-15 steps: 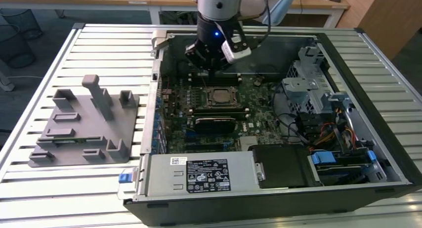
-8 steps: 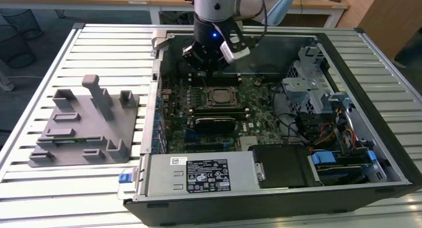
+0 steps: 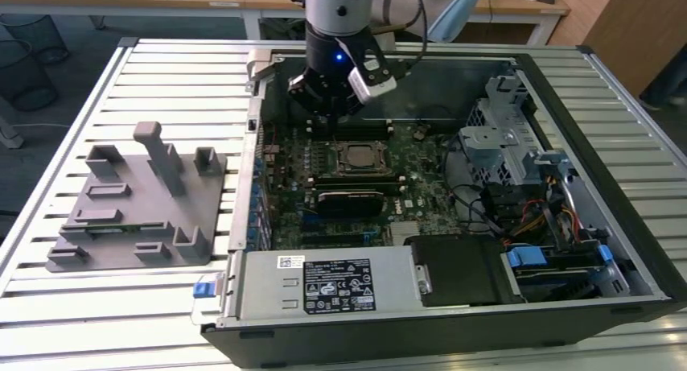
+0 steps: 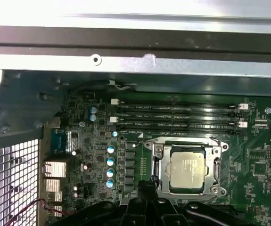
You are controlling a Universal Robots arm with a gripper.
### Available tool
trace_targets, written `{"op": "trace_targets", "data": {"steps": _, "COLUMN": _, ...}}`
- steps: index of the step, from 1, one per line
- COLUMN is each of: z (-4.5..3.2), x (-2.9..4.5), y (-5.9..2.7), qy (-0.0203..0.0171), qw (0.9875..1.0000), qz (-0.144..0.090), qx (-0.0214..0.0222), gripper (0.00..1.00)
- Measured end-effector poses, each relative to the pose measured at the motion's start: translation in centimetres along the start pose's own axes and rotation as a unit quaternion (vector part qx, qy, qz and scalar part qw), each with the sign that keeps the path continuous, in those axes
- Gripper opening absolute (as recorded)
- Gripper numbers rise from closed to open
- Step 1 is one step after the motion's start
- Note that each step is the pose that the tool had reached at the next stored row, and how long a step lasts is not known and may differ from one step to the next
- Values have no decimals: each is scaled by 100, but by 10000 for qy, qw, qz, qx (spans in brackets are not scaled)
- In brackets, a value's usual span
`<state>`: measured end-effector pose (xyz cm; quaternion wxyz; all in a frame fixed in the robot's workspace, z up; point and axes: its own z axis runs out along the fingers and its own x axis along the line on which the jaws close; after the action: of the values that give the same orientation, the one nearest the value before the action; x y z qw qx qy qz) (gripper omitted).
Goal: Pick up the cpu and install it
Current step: 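Install the first cpu locking lever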
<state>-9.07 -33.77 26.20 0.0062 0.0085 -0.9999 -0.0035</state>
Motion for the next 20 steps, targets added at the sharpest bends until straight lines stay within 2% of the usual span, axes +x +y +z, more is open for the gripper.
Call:
{"op": "trace_targets", "data": {"steps": 2, "z": 0, "x": 13, "y": 0, "qy": 0, "qw": 10000, "qz": 2, "qx": 0, "gripper": 11}}
{"op": "trace_targets", "data": {"steps": 6, "z": 6, "x": 113, "y": 3, "qy": -9, "qw": 10000, "qz": 1, "qx": 0, "gripper": 11}}
{"op": "trace_targets", "data": {"steps": 9, "z": 13, "x": 141, "y": 25, "qy": -11, "qw": 10000, "qz": 1, "qx": 0, "gripper": 11}}
{"op": "trace_targets", "data": {"steps": 14, "z": 33, "x": 156, "y": 135, "qy": -11, "qw": 10000, "qz": -8, "qx": 0, "gripper": 11}}
{"op": "trace_targets", "data": {"steps": 20, "z": 54, "x": 207, "y": 206, "qy": -12, "qw": 10000, "qz": -16, "qx": 0, "gripper": 11}}
